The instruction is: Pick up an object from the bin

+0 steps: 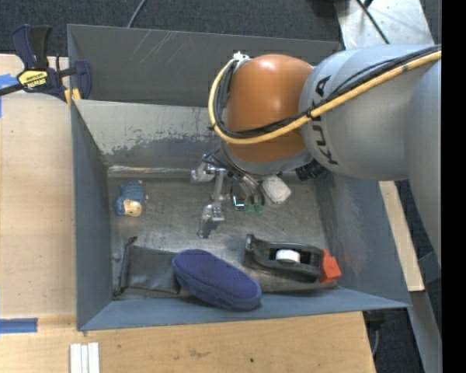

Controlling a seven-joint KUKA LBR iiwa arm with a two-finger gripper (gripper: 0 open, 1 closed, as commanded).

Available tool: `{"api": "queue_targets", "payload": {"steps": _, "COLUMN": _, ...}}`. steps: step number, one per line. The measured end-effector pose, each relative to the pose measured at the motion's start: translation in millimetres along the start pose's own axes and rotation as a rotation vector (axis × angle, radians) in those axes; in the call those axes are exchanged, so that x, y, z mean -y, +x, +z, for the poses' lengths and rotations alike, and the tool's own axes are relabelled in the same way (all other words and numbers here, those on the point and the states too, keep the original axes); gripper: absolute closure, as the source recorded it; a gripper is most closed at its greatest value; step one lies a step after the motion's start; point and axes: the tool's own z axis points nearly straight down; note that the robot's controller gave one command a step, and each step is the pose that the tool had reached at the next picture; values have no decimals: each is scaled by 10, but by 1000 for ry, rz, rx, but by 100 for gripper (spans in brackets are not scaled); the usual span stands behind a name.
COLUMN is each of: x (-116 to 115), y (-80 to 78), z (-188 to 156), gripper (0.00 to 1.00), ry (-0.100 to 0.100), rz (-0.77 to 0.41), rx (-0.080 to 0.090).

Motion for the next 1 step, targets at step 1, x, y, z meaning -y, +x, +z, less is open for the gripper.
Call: {"api": "queue_targets", "payload": {"steps": 1, "x": -736, "y": 637, "z": 923, "gripper": 0, "ry": -3, "rz": -253, "rx": 17}}
